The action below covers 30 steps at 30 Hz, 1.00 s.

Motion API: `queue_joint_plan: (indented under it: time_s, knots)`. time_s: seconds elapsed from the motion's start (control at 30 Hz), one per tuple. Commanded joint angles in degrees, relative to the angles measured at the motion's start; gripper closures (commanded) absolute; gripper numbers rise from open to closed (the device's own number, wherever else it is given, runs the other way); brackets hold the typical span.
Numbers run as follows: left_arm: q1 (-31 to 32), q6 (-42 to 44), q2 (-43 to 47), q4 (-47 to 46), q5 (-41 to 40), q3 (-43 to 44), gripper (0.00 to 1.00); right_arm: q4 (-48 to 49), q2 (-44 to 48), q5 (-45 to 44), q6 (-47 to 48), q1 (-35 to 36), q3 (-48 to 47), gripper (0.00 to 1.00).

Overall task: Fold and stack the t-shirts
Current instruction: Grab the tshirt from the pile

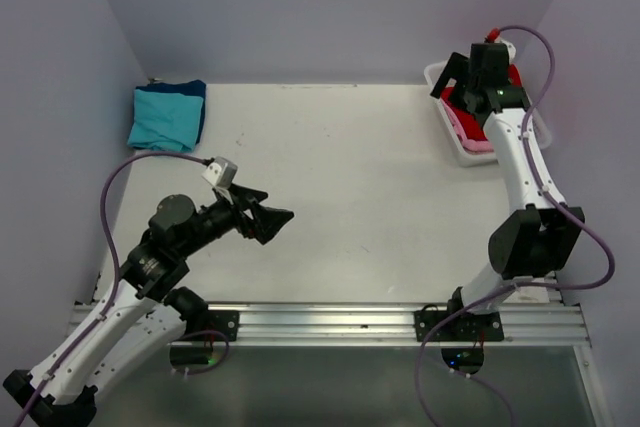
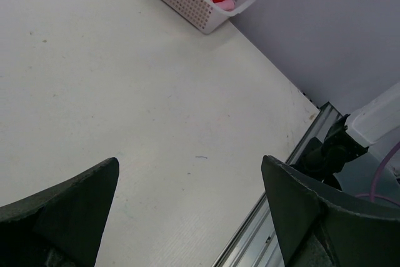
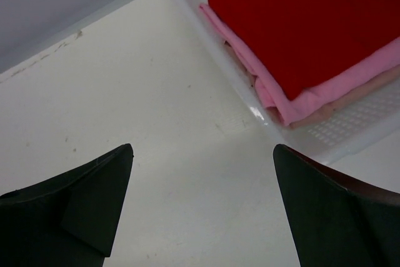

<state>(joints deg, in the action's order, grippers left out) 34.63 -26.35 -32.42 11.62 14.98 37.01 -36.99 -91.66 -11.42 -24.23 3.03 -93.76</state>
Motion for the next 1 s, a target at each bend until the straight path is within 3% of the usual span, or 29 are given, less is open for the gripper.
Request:
queue_joint_plan:
  time_s: [0.0, 0.17, 0.4, 0.6, 0.73, 0.8, 0.97]
  knots:
    - [0.17, 0.77, 1.4, 0.25, 0.13, -0.45, 0.0, -3.17, -6.48, -8.61, -4.94, -2.85, -7.13, 0.01]
    - [0.17, -0.89, 2.54, 2.97, -1.1, -0.89, 0.0, -10.35, -18.36, -17.66, -7.93, -6.53, -21.27, 0.01]
    - [0.17, -3.27, 6.05, 5.43, -3.73, -1.42, 0.0, -14.95, -32.43, -17.68, -8.73, -10.23, -36.57, 0.02]
    - [0.17, -4.06, 7.81, 6.57, -6.71, -1.16, 0.0, -15.65, -40.43, -10.13, -8.99, -14.18, -41.24, 0.09]
    - [0.17, -4.5, 8.69, 6.58, -7.34, -1.33, 0.0, -14.87, -42.37, -5.82, -9.0, -16.56, -40.46, 0.24]
    - [0.17, -4.59, 8.78, 6.32, -7.51, -1.77, 0.0, -14.16, -42.29, -4.67, -8.38, -16.82, -38.88, 0.27]
    - [0.17, -4.85, 7.82, 5.79, -7.6, -2.3, 0.0, -12.31, -42.46, -0.54, -6.89, -17.27, -36.94, 0.25]
